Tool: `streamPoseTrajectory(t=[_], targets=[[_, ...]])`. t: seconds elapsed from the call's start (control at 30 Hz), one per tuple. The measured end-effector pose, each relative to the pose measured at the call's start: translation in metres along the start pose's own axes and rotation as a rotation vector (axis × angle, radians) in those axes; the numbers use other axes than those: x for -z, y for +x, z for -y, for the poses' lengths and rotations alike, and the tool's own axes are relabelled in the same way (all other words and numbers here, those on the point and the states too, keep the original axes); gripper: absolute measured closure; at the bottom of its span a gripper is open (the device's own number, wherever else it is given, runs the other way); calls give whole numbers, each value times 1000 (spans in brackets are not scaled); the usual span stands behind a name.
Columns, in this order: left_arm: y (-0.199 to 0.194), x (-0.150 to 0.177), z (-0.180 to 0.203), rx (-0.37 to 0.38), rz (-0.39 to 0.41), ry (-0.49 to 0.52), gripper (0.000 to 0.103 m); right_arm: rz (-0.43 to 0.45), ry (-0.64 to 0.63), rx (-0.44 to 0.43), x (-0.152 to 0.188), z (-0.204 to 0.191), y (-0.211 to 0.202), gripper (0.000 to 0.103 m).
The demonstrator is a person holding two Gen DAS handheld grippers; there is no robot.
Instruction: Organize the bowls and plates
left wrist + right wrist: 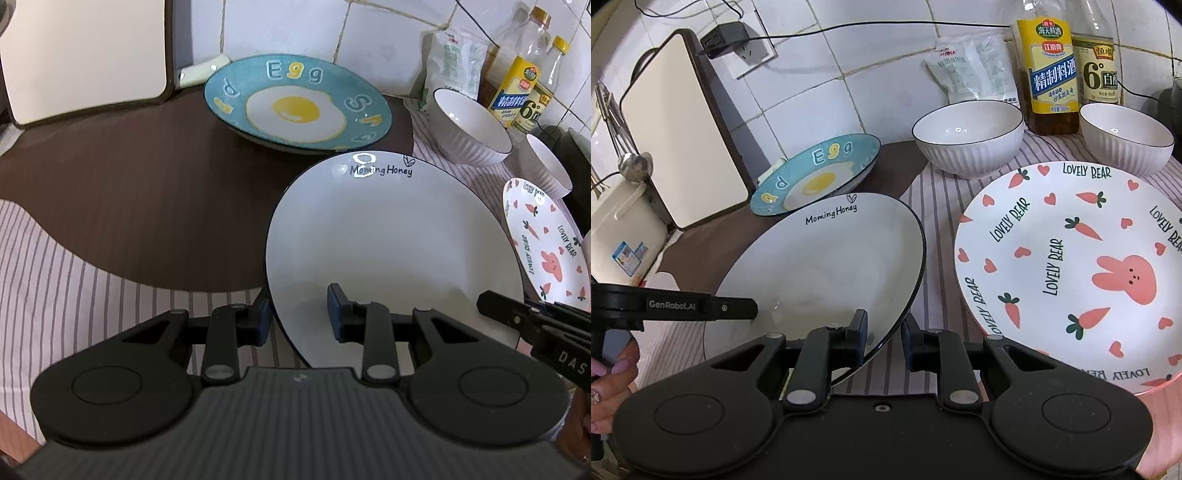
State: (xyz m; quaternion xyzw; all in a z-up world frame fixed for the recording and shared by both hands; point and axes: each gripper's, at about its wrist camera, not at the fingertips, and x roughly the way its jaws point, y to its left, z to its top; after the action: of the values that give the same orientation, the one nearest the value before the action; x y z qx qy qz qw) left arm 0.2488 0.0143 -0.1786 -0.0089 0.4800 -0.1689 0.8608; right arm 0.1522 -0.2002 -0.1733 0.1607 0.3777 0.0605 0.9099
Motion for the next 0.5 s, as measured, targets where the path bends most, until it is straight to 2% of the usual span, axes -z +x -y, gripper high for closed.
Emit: streamPoseTrajectory(t=[0.13,0.23,0.37,0.5], targets=[[0,1,2,-14,6,-3,74,1,-9,18,1,-3,1,79],[-3,2,8,-42,2,3,73,-26,-30,39,2,-7,1,74],[-13,9,14,-67,-9,3,71,-6,-106,62,7,-20,-18,70],[-33,17,20,-73,-6,-13,69,12,-112,45,11,-19,-45,63]])
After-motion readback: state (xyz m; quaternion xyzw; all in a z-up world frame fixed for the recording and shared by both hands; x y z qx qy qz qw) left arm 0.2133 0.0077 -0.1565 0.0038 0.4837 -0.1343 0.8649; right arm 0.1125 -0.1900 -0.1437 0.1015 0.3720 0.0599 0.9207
